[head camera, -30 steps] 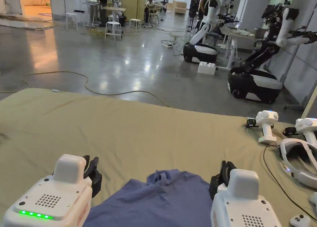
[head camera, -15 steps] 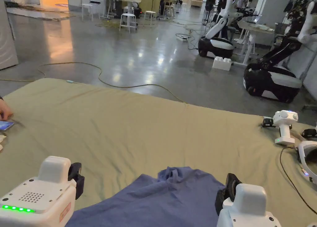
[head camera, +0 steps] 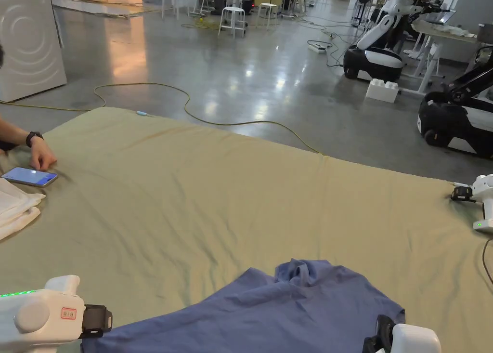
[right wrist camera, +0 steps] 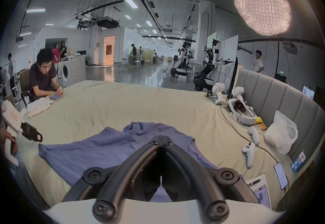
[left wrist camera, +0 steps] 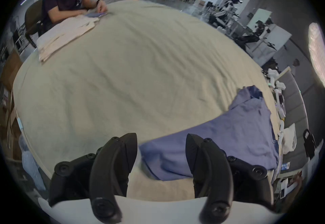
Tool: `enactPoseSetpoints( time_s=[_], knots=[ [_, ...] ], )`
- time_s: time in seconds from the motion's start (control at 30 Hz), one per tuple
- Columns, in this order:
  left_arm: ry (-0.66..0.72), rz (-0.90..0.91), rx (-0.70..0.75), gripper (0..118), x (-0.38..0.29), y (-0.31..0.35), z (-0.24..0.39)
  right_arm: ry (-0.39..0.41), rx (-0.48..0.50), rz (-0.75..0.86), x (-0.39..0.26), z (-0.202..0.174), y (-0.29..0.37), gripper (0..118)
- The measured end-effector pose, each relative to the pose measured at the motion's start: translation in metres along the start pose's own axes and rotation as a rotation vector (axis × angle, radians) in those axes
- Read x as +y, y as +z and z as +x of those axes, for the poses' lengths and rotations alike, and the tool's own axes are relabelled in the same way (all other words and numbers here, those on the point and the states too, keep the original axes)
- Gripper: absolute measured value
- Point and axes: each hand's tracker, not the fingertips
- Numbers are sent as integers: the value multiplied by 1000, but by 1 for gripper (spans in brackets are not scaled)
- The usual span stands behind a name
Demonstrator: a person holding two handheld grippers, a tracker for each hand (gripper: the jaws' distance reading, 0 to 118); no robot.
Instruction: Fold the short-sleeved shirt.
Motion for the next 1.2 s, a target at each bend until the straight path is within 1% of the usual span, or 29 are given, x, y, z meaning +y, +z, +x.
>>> enactPoseSetpoints(
  time_s=[0.13,0.17,0.2,0.33,0.4,0.43,0.47,0.5,0.57,0.6,0.63,0.67,0.7,0.77,0.8,0.83,0.9,0.97,1.03,1.1,1.17,1.2],
  knots=[
    [23,-115,54,63,-4,-25,-2,13,-1,-28,-5,1,-9,0],
    [24,-112,72,63,-6,-31,-2,15,-3,-38,-6,1,-12,0],
    [26,-101,53,63,-6,-34,0,14,-3,-45,-7,2,-14,0],
    [-22,-66,131,61,-13,-33,18,14,1,-81,-11,3,-28,0],
    [-56,-57,170,50,-16,-34,25,12,7,-96,-11,4,-38,0],
    [-68,-52,180,39,-17,-33,29,13,4,-104,-10,5,-46,0],
    [-82,-48,184,19,-17,-33,34,16,1,-115,-7,7,-56,0],
    [-104,-45,184,9,-16,-31,37,17,-1,-126,-4,10,-66,2],
    [-114,-48,146,7,-17,-31,41,18,8,-167,6,19,-98,12],
    [-111,-53,142,7,-18,-31,42,19,11,-191,11,24,-115,12],
    [-114,-55,145,7,-20,-32,42,19,24,-229,18,30,-138,30],
    [-120,-44,146,7,-21,-32,39,11,57,-279,25,38,-163,60],
    [-122,-40,147,7,-23,-30,38,17,64,-309,30,43,-186,72],
    [-120,-28,146,7,-26,-28,38,54,81,-389,43,51,-231,73],
    [-123,-25,148,7,-25,-33,31,85,69,-419,45,53,-251,73],
    [-122,-25,148,7,-25,-35,28,107,97,-476,47,57,-276,73],
    [-118,-25,143,7,-25,-36,24,137,109,-556,36,66,-327,73],
    [-109,-22,135,7,-28,-31,29,147,130,-630,28,72,-361,73],
    [-97,-17,128,7,-28,-30,27,164,143,-686,23,71,-375,73],
    [-95,-19,126,7,-28,-29,27,144,191,-718,16,73,-388,72],
    [-95,-15,124,7,-29,-28,25,114,221,-758,4,76,-408,67],
    [-94,-16,124,7,-30,-21,35,117,214,-754,3,76,-411,65]
  ],
)
